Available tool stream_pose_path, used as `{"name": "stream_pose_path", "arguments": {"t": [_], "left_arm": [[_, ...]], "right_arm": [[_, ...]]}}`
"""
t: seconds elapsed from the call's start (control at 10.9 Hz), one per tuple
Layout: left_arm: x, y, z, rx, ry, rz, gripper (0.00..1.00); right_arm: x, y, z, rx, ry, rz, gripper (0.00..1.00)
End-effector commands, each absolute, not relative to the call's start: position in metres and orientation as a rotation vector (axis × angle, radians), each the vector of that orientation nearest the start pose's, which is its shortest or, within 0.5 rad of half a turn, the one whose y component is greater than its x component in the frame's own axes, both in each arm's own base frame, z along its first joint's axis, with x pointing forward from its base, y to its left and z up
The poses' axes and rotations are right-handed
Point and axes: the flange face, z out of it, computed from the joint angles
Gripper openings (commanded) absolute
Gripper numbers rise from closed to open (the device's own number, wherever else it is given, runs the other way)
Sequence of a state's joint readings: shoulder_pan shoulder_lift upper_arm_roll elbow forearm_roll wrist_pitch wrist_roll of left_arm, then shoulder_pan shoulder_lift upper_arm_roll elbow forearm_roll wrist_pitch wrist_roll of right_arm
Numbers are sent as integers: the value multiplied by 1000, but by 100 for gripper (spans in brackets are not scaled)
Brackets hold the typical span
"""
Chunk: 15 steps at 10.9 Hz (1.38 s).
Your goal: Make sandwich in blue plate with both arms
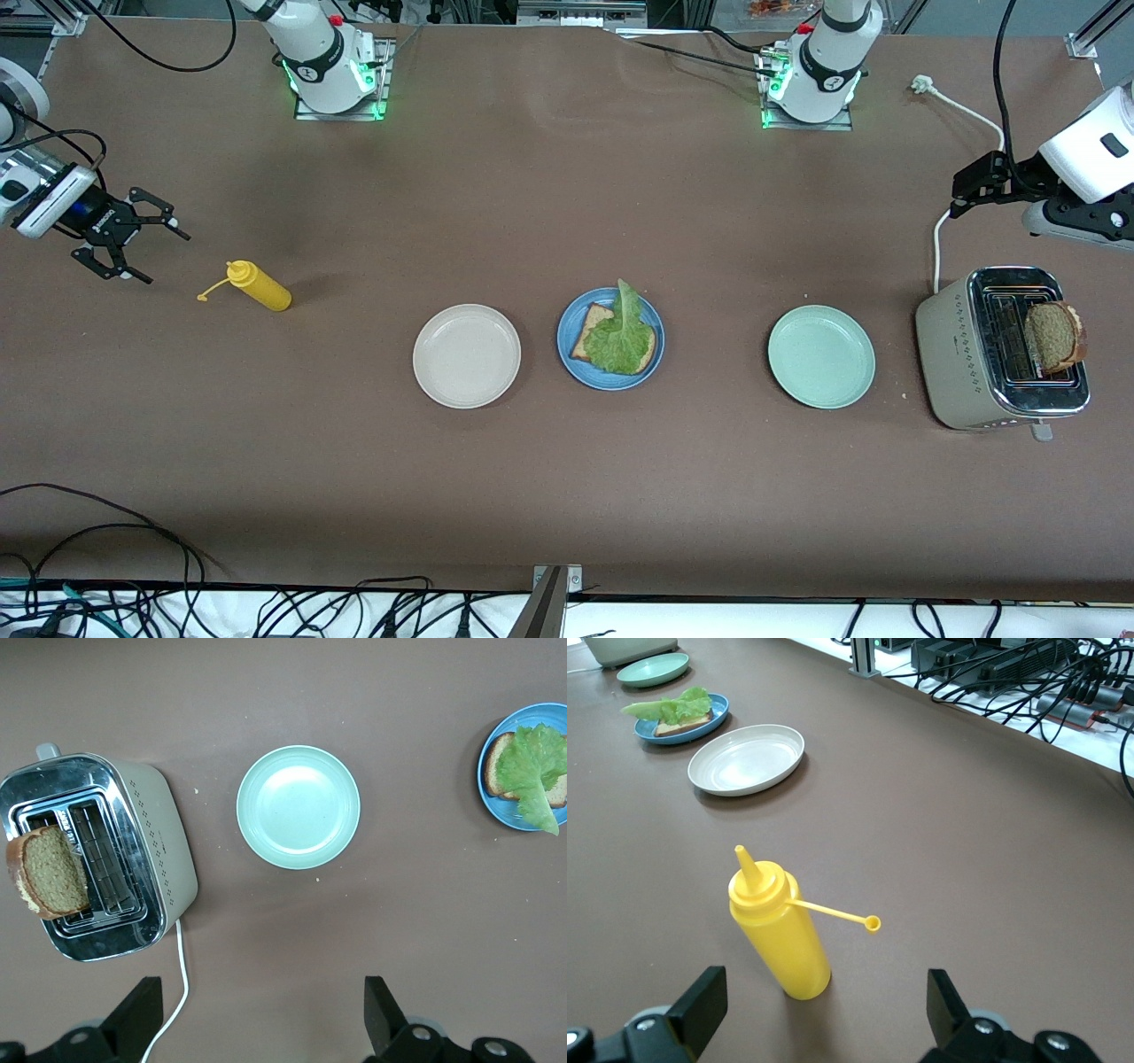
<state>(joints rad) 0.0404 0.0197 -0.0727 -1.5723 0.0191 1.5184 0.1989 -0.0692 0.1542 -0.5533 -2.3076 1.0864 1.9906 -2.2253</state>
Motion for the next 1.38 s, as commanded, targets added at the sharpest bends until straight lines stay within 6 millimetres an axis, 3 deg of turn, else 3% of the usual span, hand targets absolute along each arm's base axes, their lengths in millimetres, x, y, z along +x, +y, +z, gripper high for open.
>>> {"name": "stream_pose_path", "arguments": {"t": [0.0, 0.28, 0.74, 1.29], "left_arm": [[550, -16, 613, -3115, 374, 119, 100], [550, -15, 613, -3116, 372, 119, 100], [550, -16, 613, -3115, 372, 119, 100], [550, -16, 613, -3115, 372, 119, 100]], "right_arm": [[424, -234, 261, -2217, -1032, -1016, 100], [425, -219, 219, -2160, -1009, -1016, 100], [417, -213, 190, -2110, -994, -1013, 100], [419, -190, 160, -2020, -966, -1059, 100]]}}
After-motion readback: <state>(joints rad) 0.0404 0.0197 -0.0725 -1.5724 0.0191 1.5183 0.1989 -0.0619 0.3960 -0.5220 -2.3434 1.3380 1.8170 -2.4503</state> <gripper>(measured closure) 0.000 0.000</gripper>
